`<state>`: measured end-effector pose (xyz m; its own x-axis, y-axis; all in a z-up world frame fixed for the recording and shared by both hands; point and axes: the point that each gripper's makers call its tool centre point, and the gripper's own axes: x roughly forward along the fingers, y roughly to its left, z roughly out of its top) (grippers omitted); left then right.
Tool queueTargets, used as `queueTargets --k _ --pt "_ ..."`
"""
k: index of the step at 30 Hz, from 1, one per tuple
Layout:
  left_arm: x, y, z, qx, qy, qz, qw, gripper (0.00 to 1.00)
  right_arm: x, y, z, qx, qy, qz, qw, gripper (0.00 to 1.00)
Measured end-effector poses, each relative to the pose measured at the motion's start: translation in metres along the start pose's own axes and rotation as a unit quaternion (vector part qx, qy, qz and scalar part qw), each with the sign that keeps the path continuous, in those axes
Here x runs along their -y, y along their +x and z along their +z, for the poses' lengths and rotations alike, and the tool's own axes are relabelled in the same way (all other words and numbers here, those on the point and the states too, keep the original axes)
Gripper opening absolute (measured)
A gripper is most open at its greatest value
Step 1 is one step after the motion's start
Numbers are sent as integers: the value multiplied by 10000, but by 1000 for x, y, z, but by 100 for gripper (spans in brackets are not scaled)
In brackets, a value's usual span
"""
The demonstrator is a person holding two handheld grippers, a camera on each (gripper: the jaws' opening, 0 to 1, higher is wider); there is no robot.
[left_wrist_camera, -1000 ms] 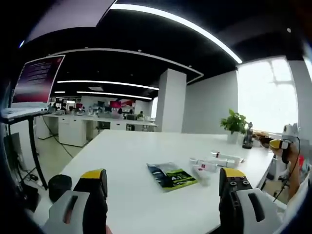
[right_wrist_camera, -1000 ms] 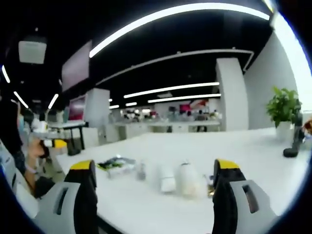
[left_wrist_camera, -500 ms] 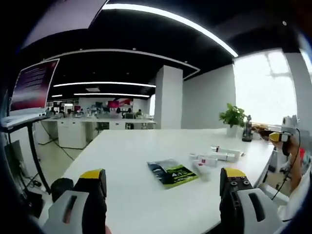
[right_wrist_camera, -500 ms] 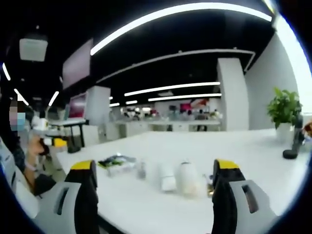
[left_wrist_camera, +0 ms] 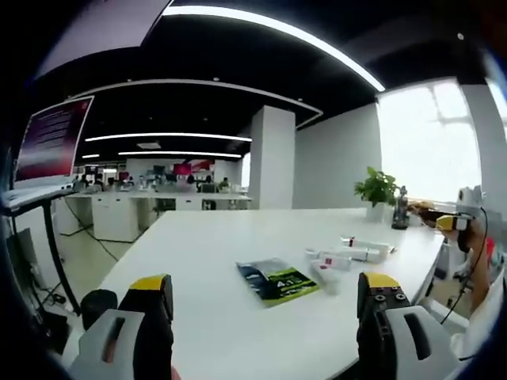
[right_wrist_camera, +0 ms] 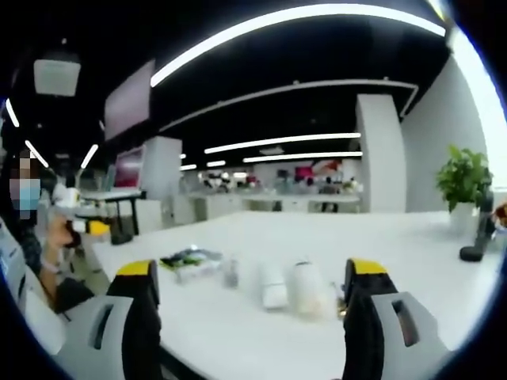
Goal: Arrange the skincare products in the storage area until every visible bottle or jar stands upright without overlapping.
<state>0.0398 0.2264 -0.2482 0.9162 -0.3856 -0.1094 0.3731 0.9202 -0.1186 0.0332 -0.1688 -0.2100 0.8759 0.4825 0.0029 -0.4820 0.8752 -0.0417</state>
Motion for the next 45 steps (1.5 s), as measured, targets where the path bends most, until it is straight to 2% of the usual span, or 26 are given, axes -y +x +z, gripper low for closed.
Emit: queueTargets --k 16,25,30,45 --pt "2 -1 -1 -41 29 -60 10000 100 -4 1 -1 -29 -24 22 10000 96" --pt "4 -2 1 2 5 -95 10000 100 -7 3 -7 -155 -75 73 9998 94" --pt "9 -2 3 76 -67 -258 9996 99 -7 4 -5 -98 -6 71 9999 94" --pt "10 -1 2 59 -80 -268 9996 99 -8 5 -5 -107 26 90 9999 95"
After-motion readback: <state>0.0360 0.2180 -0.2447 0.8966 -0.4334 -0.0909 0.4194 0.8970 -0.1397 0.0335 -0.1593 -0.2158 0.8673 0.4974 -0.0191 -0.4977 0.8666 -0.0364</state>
